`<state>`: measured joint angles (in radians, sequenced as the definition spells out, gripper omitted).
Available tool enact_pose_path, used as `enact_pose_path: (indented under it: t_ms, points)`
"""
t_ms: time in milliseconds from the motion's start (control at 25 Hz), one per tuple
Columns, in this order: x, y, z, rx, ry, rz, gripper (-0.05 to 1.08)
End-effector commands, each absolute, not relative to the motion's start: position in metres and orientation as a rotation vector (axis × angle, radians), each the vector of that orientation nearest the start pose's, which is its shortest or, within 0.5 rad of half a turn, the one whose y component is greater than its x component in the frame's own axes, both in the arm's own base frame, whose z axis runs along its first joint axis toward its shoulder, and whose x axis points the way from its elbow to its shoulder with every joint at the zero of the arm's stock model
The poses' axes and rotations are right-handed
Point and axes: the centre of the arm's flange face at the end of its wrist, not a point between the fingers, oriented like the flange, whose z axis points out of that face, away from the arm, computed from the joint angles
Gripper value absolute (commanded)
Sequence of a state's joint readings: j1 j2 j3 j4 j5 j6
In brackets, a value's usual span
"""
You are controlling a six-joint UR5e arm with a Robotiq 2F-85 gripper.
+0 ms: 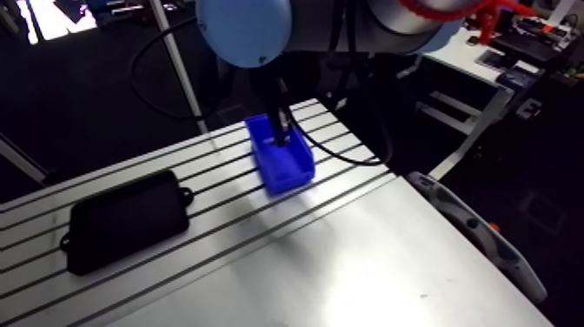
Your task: Pick up the M10 bolt from the tray and put it into the blue bin.
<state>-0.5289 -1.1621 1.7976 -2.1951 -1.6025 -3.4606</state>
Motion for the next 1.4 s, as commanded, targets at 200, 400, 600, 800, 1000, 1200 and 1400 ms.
enact_pose_path:
  t_ms: [200, 400, 600, 800, 1000, 1200, 1400]
  points:
    - [-0.577, 0.177, 0.197, -1.966, 2.400, -0.003, 1.03]
    - [-0.579, 0.179, 0.187, -1.960, 2.396, 0.001, 1.03]
    - [-0.580, 0.180, 0.175, -1.954, 2.388, -0.011, 1.03]
    - [-0.582, 0.181, 0.171, -1.953, 2.387, -0.010, 1.02]
    - [-0.582, 0.181, 0.172, -1.955, 2.389, -0.004, 1.01]
    - [-0.582, 0.181, 0.172, -1.955, 2.389, -0.004, 1.01]
    - [-0.581, 0.182, 0.173, -1.954, 2.392, -0.005, 0.94]
